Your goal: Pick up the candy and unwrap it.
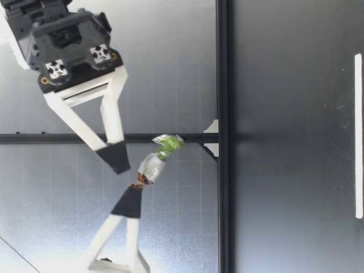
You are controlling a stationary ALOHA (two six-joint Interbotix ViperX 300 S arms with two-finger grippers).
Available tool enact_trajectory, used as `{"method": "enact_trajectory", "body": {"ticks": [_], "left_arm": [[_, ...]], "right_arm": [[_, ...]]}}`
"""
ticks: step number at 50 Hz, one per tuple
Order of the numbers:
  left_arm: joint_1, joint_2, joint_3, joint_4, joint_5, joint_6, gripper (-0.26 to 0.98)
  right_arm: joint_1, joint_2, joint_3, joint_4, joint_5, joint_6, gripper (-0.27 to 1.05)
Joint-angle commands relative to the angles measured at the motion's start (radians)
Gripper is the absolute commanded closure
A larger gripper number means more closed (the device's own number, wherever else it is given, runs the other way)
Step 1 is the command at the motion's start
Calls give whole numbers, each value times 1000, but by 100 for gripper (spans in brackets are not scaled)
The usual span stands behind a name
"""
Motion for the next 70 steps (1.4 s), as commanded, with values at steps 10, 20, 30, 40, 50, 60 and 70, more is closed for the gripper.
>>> {"method": "enact_trajectory", "body": {"ticks": [10, 20, 30, 40, 50, 60, 70], "left_arm": [[2, -44, -17, 12, 5, -97, 91], [3, -52, -9, 23, 5, -104, 91], [2, -51, -5, 23, -2, -103, 91], [2, -52, -2, 23, -5, -101, 91], [2, -58, -2, 26, -20, -95, 91], [2, -61, 9, 40, -43, -91, 91], [2, -61, 51, 78, -94, -81, 90]], "right_arm": [[-8, 21, -43, 3, -11, -64, 20], [-31, 9, -40, 3, -25, -69, 20], [-31, 15, -38, 3, -23, -66, 21], [-31, 9, -35, 3, -6, -63, 39], [-31, 11, -34, 5, 34, -49, 75], [-31, -6, -28, 5, 26, -52, 93], [-31, -14, -20, 5, 12, -48, 94]]}}
